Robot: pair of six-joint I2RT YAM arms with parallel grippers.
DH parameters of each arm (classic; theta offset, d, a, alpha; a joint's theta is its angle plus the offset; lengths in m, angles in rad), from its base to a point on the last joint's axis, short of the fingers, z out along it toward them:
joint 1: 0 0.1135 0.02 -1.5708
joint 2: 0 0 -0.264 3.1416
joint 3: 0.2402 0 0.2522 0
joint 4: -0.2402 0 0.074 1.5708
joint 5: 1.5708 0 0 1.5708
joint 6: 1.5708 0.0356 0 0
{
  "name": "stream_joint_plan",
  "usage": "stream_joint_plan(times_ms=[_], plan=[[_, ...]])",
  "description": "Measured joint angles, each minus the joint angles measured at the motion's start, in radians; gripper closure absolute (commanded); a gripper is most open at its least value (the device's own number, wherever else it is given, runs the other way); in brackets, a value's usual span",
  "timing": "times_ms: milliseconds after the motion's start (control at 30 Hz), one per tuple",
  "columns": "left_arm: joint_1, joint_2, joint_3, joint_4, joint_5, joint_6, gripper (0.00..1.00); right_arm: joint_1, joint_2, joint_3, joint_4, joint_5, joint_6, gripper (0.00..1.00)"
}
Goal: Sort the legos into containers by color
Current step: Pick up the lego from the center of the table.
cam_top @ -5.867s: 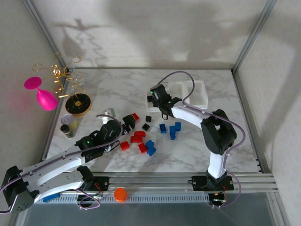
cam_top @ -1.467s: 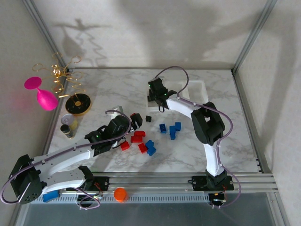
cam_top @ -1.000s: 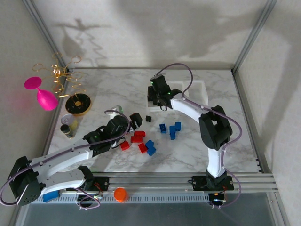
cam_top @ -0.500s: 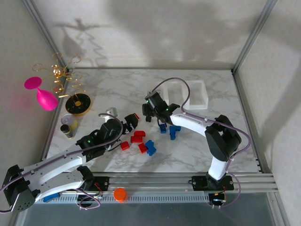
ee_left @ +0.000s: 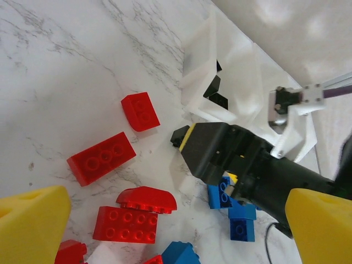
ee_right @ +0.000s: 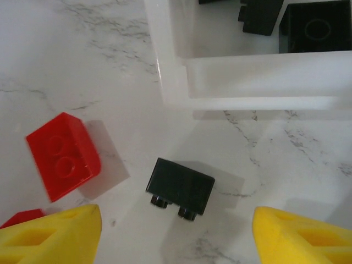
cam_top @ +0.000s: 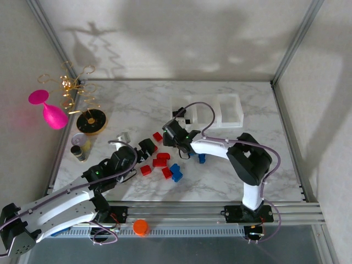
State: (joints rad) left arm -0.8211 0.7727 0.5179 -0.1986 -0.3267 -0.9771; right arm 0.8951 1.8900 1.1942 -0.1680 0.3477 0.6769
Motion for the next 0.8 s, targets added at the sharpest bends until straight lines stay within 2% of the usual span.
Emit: stream_joint_plan(times_ms=[500, 800], plan=[[0.000, -0.034, -0.023, -0.023, -0.015, -0.016, 0.01, -0.005, 0.148, 0.136, -0.013, 0.064, 0.012, 0.48], [0.000, -0.032, -0.023, -0.023, -0.019, -0.016, 0.00, -0.011, 0.164, 0.154, -0.024, 0.079, 0.007, 0.57]])
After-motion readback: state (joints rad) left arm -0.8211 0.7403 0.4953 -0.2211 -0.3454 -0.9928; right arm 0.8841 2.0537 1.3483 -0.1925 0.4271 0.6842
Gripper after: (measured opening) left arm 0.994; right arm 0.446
